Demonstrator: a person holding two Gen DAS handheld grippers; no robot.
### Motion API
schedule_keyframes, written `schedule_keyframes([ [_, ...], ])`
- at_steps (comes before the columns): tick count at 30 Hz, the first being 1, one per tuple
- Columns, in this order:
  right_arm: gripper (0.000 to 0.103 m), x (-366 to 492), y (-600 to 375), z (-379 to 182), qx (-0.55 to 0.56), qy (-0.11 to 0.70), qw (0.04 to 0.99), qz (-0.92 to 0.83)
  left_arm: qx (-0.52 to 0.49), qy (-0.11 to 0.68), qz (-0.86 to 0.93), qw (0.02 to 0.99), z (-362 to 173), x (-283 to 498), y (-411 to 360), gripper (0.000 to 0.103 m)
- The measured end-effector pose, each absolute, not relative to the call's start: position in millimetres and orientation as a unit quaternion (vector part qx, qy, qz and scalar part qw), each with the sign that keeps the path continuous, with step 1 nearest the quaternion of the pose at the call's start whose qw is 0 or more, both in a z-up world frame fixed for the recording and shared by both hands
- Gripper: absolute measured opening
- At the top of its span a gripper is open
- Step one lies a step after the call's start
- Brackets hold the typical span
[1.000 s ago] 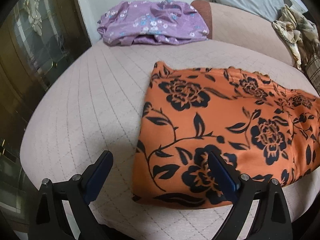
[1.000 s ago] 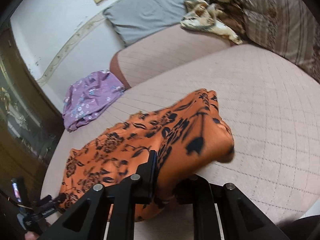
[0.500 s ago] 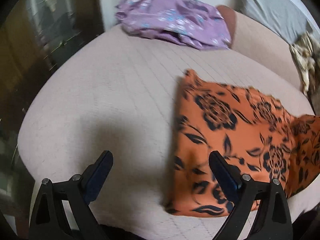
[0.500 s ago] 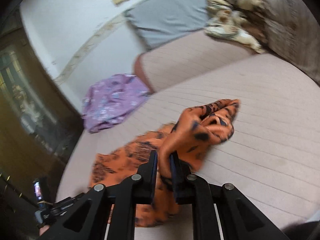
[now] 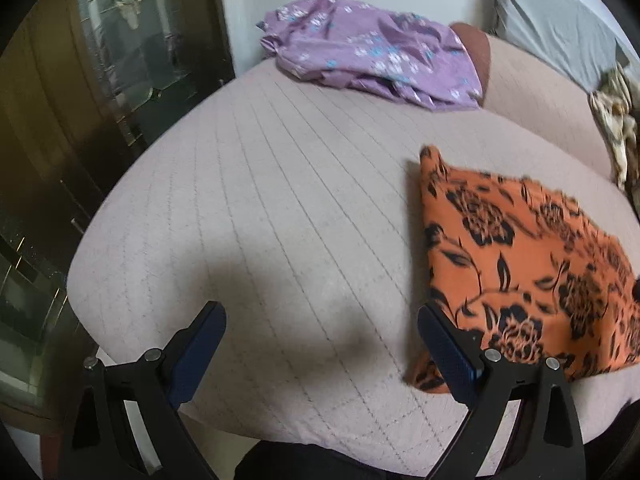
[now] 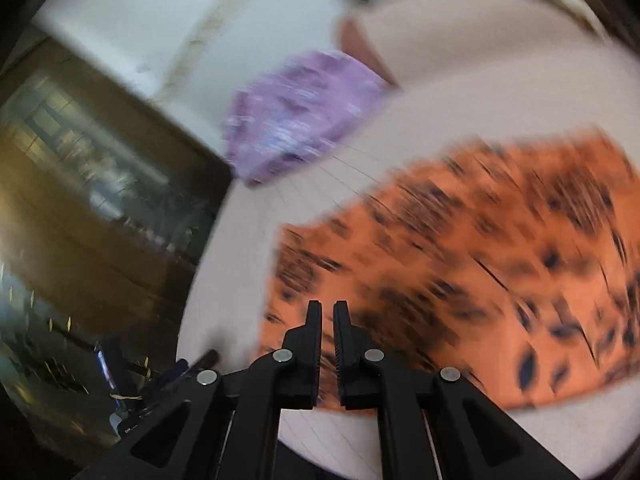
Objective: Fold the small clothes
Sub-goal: 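Release the dress and pull both tools back from it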
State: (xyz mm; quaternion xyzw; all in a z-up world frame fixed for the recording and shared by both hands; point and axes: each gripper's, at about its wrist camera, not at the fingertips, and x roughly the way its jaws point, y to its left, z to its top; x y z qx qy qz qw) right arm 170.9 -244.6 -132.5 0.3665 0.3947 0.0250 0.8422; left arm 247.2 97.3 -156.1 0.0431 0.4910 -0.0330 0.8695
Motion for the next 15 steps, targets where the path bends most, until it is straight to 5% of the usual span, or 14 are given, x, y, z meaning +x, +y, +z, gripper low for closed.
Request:
schedule_keyframes([
  [3,0.013,130.3,-298.4,-172.9,0.441,0.406,0.799,-0.04,0.042,0.513,-0.04,0.856,-172.0,250.0,82.7,0.097],
  [4,0.024,114.6,-317.7,-184.2,0.472,0.401,0.783,-0.058,0.041,0.518,-0.044,0.853,-175.6,250.4,76.5,0.097],
  [5,0.053,102.7,-332.7,-191.6,0.495,0.395,0.771,-0.068,0.041,0.521,-0.048,0.851,-178.2,250.2,68.5,0.097],
  [7,0.088,61.6,-368.9,-210.5,0.559,0.36,0.74,-0.101,0.046,0.521,-0.054,0.851,-180.0,248.3,55.7,0.097],
  [12,0.088,24.6,-405.0,-226.7,0.592,0.31,0.735,-0.118,0.063,0.492,-0.064,0.866,-161.2,238.7,26.7,0.097],
  [15,0.086,45.5,-378.8,-189.1,0.509,0.307,0.801,-0.066,0.082,0.449,-0.059,0.888,-134.7,230.4,19.7,0.097],
])
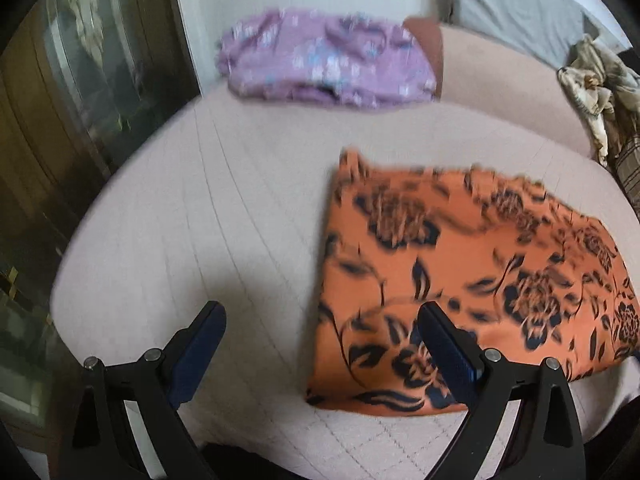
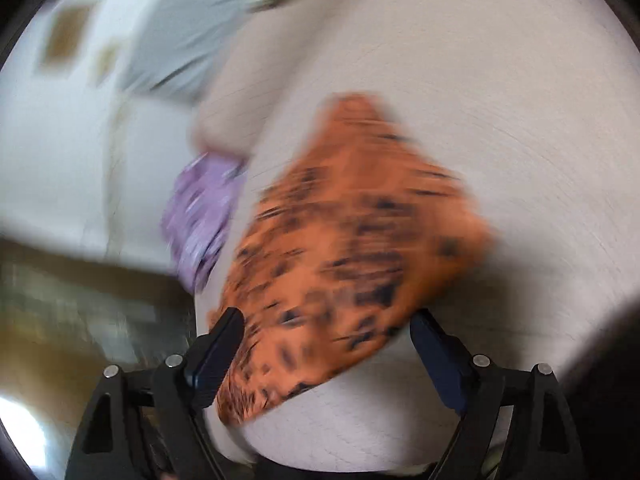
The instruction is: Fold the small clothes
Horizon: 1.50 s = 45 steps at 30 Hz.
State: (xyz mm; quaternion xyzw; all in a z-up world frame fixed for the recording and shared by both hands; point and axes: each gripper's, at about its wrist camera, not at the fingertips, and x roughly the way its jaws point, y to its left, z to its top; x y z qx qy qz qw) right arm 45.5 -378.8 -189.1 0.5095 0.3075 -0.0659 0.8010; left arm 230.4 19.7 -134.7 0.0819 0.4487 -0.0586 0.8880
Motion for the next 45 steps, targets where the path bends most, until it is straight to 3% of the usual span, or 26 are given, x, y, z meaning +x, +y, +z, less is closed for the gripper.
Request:
schedule_keyframes([
  [4,0.086,93.4,-297.4,-98.7,0.405,0.259,0.867,0.131,0.085,0.418,-0.051,0.903,-111.3,225.9,18.7,0.097],
  [9,0.086,116.8,-199.5,-18.3,0.355,0.224,0.848,0.323,0.078,0.409,-0.049,0.908,-99.0,219.6,28.3,0.097],
  [16,0.086,110.1,-147.3,6.4,0.336,0.218,0.833,0.382,0.067,0.412,-0.046,0.908,-101.3,228.7,37.2,0.097],
  [19,0.086,109.8,-183.1,-23.7,0.348,0.253,0.856,0.285,0.065,0.416,-0.042,0.906,-104.2,232.1,38.9,0.097],
  [22,0.086,111.5,-243.8,-92.0,0.408,0.321,0.846,0.119,0.065,0.417,-0.041,0.906,-105.6,233.7,38.7,0.097],
  [26,0.086,104.0,-316.7,-186.9,0.498,0.395,0.771,-0.038,0.068,0.417,-0.038,0.906,-107.5,234.5,36.4,0.097],
  [29,0.084,80.7,-362.4,-239.1,0.588,0.382,0.709,-0.08,0.071,0.419,-0.036,0.904,-108.7,235.3,35.8,0.097],
  [39,0.084,20.0,-379.7,-239.4,0.621,0.317,0.712,-0.086,0.072,0.457,-0.044,0.886,-137.1,247.1,26.6,0.097],
  [45,0.073,4.1,-394.2,-254.4,0.647,0.285,0.702,-0.089,0.084,0.491,-0.058,0.865,-165.5,246.3,10.8,0.097],
])
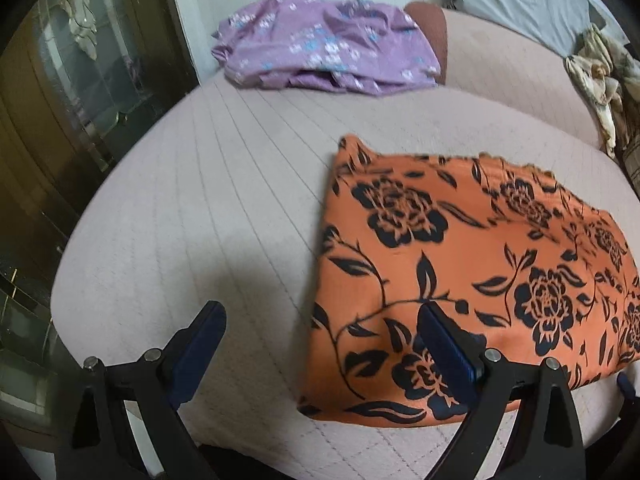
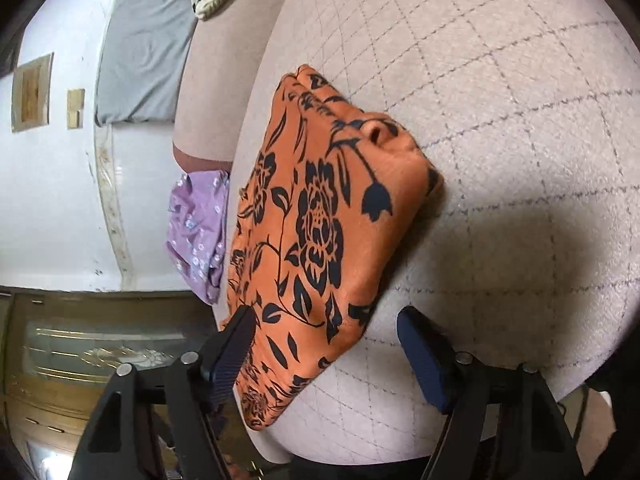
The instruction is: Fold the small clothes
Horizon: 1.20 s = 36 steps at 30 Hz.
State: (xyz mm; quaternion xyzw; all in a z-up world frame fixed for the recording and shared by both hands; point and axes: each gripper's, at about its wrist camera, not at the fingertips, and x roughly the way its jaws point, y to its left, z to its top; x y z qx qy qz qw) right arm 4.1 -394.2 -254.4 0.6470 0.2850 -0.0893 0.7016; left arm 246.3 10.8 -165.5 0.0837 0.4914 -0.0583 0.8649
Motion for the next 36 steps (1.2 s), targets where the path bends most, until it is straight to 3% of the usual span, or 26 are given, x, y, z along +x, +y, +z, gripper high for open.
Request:
schedule_keyframes([
  [7,0.064,18.2,-427.3,-257.4,0.638,0.22,0.727,-0.124,0.084,0.527,-0.053,0.844,-193.1,249.9,2.0,0.097],
  [9,0.038,26.4,-432.7,-255.1,0.624,0.224,0.737,-0.132,0.081,0.529,-0.056,0.843,-194.2,247.7,1.5,0.097],
  [10,0.013,35.1,-433.5,-257.0,0.618,0.236,0.739,-0.129,0.082,0.528,-0.056,0.843,-193.5,246.6,1.6,0.097],
  [14,0.013,45.2,-430.8,-252.7,0.616,0.251,0.734,-0.135,0.08,0.519,-0.053,0.849,-184.8,243.7,13.0,0.097],
  [18,0.012,66.7,-403.4,-184.2,0.504,0.26,0.814,-0.124,0.058,0.514,-0.042,0.855,-174.5,247.5,37.8,0.097],
  [26,0.012,131.0,-310.9,-104.3,0.462,0.261,0.847,-0.027,0.023,0.494,-0.009,0.869,-154.4,252.6,88.5,0.097],
  [31,0.013,174.9,-239.8,-109.1,0.468,0.3,0.831,0.032,0.013,0.467,0.021,0.884,-136.9,252.4,130.8,0.097],
  [36,0.018,225.3,-172.2,-172.3,0.481,0.414,0.769,0.079,0.004,0.459,0.047,0.887,-131.9,250.7,163.4,0.097],
])
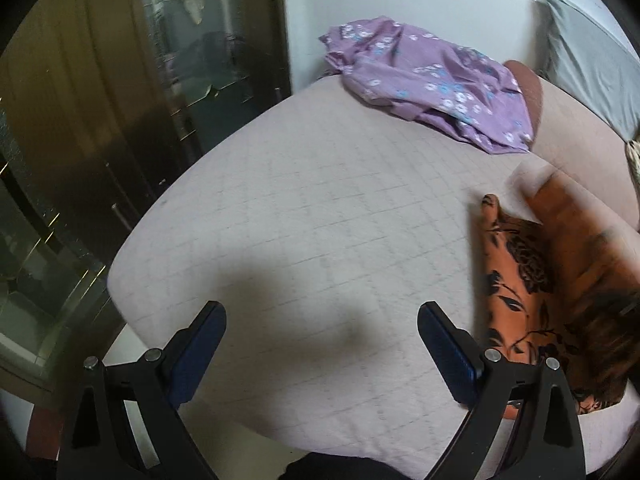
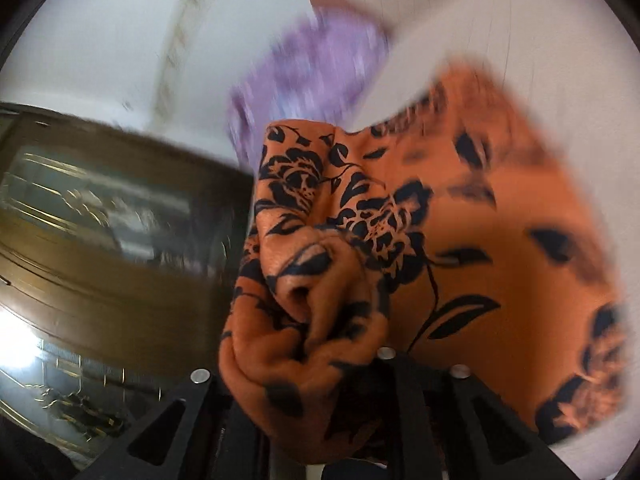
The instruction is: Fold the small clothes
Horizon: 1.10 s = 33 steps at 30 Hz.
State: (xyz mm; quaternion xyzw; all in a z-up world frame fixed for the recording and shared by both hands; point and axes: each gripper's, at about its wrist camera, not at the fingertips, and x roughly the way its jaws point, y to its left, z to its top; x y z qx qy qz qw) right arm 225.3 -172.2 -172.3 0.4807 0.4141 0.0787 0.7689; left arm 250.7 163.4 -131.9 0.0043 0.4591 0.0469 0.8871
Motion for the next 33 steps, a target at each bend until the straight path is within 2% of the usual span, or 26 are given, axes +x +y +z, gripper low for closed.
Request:
schedule_keyframes([
  [2,0.021,231.5,-155.8,-205.3,0.494,0.46,0.733,0.079,-0.001,0.465,0.052,0.884,-136.1,249.8,171.8,0.097],
  [4,0.021,222.3,-156.2,-213.9,0.515,0.445,0.727,0.091,-0.003,0.47,0.054,0.881,-139.4,248.4,173.8,0.097],
  [6,0.029,212.1,-166.6,-210.6,0.525,0.432,0.724,0.12,-0.006,0.474,0.051,0.879,-142.1,249.2,172.5,0.097],
  [7,0.042,203.4,-172.2,-210.7,0.524,0.433,0.721,0.132,-0.008,0.475,0.046,0.879,-142.4,250.4,169.1,0.097],
  [8,0.069,200.4,-176.4,-208.1,0.525,0.437,0.714,0.155,-0.01,0.476,0.042,0.879,-142.0,251.3,166.2,0.097],
  [9,0.08,194.7,-181.4,-205.7,0.531,0.44,0.7,0.187,-0.011,0.475,0.034,0.879,-140.5,252.4,159.0,0.097],
  [10,0.082,191.2,-184.3,-202.9,0.536,0.438,0.692,0.206,-0.01,0.474,0.027,0.88,-139.2,252.6,152.8,0.097],
  [12,0.082,173.3,-194.1,-190.3,0.51,0.426,0.719,0.201,0.001,0.47,0.011,0.883,-135.5,251.9,135.3,0.097],
  [17,0.082,131.6,-203.9,-145.1,0.352,0.411,0.828,0.144,0.039,0.46,-0.025,0.887,-128.5,247.1,88.6,0.097],
  [23,0.082,125.7,-204.6,-83.1,0.119,0.398,0.908,-0.058,0.07,0.471,-0.052,0.878,-138.8,244.1,43.5,0.097],
  [33,0.082,112.2,-208.8,-34.2,0.047,0.361,0.921,-0.136,0.091,0.473,-0.033,0.876,-152.2,245.1,25.4,0.097],
])
